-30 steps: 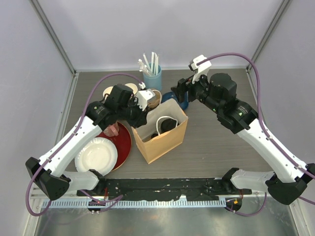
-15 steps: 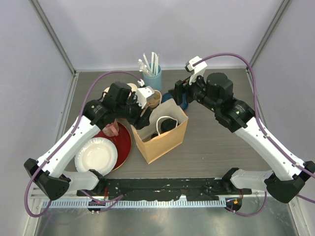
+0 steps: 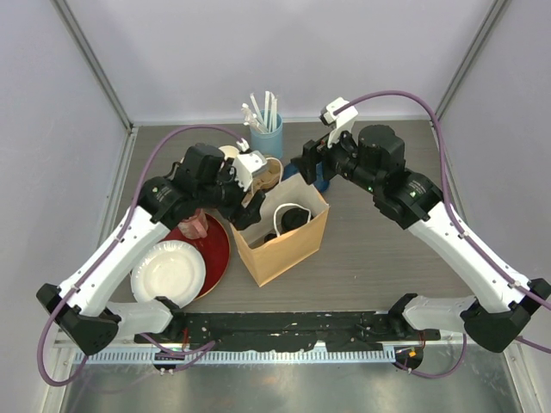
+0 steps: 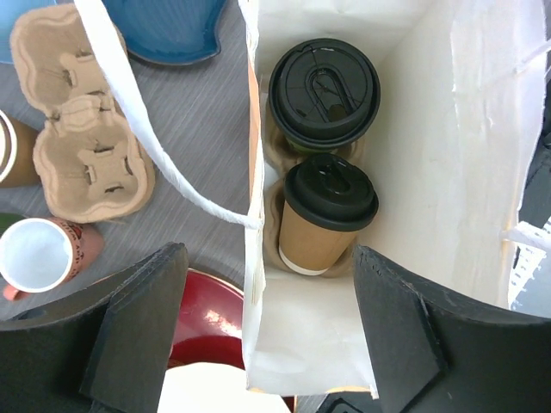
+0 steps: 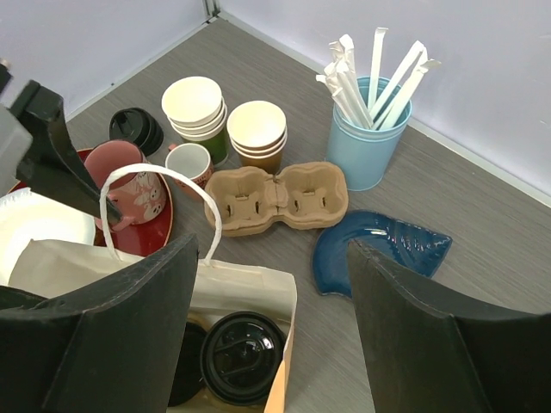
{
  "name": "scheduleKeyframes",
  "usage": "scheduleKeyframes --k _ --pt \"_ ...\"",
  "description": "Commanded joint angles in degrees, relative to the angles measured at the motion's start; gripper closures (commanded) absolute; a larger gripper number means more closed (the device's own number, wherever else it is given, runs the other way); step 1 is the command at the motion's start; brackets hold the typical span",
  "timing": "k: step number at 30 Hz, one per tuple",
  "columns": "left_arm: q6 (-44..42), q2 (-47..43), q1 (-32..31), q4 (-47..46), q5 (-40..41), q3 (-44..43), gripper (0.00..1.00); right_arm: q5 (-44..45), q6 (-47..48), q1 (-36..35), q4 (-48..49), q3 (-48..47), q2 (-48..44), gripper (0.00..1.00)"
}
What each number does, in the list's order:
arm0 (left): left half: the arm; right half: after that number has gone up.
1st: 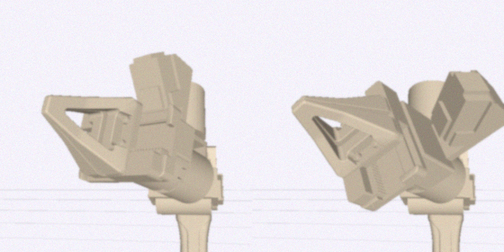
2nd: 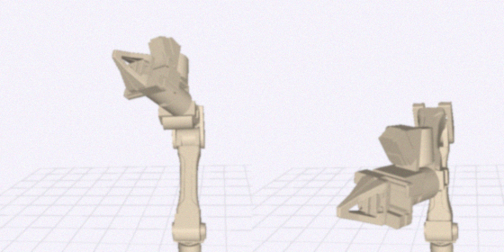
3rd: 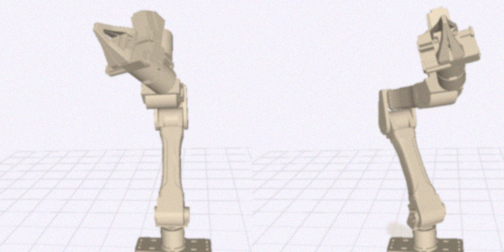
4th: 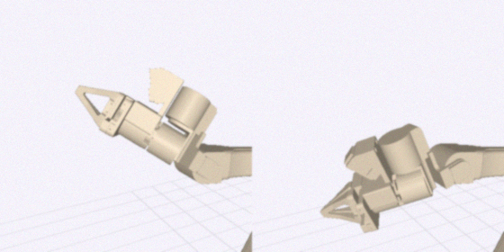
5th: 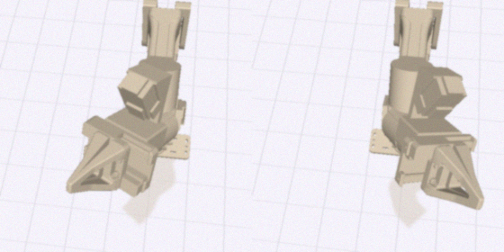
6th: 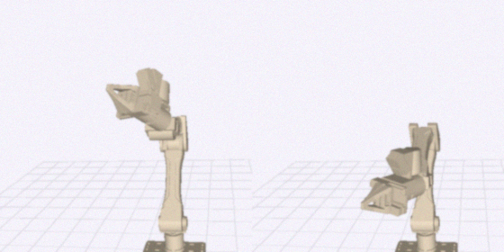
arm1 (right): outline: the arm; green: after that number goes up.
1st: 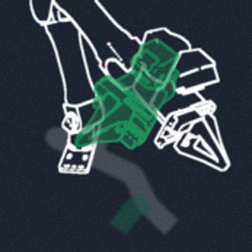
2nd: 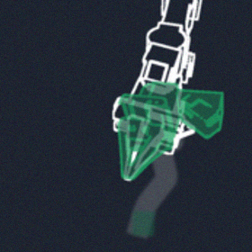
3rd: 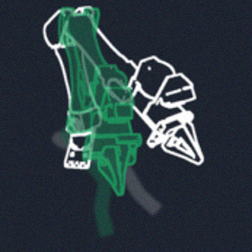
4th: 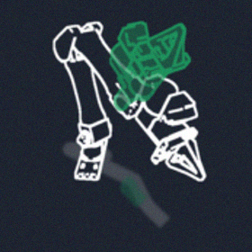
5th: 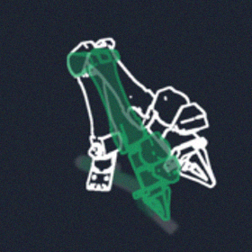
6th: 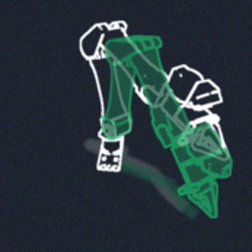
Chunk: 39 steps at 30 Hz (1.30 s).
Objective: Pack the takeout coffee
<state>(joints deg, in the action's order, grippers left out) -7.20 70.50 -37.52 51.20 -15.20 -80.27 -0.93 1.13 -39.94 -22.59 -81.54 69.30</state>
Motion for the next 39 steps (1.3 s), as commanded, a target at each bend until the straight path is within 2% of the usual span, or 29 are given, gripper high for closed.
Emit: scheduleKeyframes --k 1,14,27,32,34,35,36,37,38,39 --pt "-0.80 -3.35 -0.10 -0.05 -0.88 -2.96 0.17 -1.79 -0.95 0.13 1.14 -3.19 0.40 0.25" --pt "-0.01 -8.36 2.36 0.66 -2.28 -4.46 0.14 -3.02 -2.44 0.13 1.58 -5.73 2.24 0.25" --pt "6.58 -17.67 12.54 -0.84 -5.54 -0.68 0.14 -4.61 -3.24 0.04 3.43 -7.58 3.03 0.25" --pt "11.68 -20.05 18.43 -2.24 1.12 1.43 0.15 -3.30 -2.27 0.13 4.57 -7.23 3.12 0.25" --pt "12.47 -19.79 19.58 -2.33 3.06 1.69 0.20 0.64 -2.44 0.22 4.66 -8.10 4.00 0.25" --pt "12.65 -19.35 20.28 -2.33 3.77 1.35 0.23 6.15 -4.01 0.74 4.40 -9.16 4.79 0.28" --pt "13.26 -17.43 20.46 -2.25 4.56 1.00 0.26 6.29 -5.59 4.22 3.61 -10.73 5.93 0.34" --pt "13.44 -16.28 20.64 -2.16 4.39 0.47 0.28 3.94 -7.44 6.96 2.21 -14.84 9.33 0.38" --pt "13.70 -14.79 20.82 -2.07 4.30 -1.10 0.28 -5.48 -10.76 9.59 2.29 -16.71 11.19 0.43" --pt "14.05 -13.38 20.82 -2.16 3.61 -1.81 0.29 -7.75 -11.84 12.41 2.81 -18.29 13.56 0.44"
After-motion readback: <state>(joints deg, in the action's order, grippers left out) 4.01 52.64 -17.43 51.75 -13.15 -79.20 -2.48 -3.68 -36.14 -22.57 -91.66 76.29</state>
